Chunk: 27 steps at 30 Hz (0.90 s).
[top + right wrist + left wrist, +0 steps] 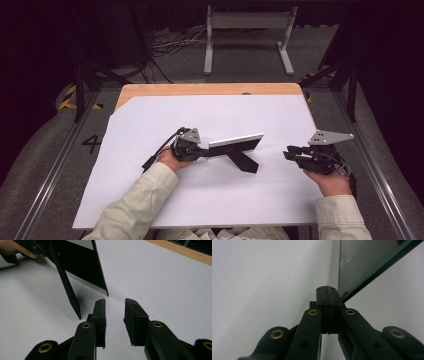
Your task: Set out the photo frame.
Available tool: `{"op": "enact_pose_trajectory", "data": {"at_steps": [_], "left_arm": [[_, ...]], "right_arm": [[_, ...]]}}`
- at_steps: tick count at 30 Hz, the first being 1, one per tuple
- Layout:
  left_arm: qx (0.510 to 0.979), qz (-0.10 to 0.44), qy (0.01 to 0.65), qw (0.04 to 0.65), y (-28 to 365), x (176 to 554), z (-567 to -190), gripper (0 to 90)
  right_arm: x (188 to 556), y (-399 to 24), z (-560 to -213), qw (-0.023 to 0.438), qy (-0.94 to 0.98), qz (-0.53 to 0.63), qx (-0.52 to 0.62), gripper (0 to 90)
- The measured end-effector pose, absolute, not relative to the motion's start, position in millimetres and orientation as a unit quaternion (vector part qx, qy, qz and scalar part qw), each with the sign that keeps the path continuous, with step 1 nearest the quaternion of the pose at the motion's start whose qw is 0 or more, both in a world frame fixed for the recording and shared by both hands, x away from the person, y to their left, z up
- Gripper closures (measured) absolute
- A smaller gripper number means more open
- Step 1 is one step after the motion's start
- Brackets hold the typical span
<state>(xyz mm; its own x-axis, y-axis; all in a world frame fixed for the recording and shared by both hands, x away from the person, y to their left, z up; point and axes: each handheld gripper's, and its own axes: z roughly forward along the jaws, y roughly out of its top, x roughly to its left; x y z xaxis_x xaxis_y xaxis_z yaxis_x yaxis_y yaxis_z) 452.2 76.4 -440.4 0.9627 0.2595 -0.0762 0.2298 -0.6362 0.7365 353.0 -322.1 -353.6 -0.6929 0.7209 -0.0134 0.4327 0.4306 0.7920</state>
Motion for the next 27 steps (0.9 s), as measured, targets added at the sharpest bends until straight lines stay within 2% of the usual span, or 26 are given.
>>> {"op": "enact_pose_trajectory", "data": {"at_steps": [27], "left_arm": [[0.922,-0.072,0.056,0.377,67,435,-441,90.0]], "right_arm": [[357,-320,-352,0.171,0.829,0.406,0.344,69.7]]}}
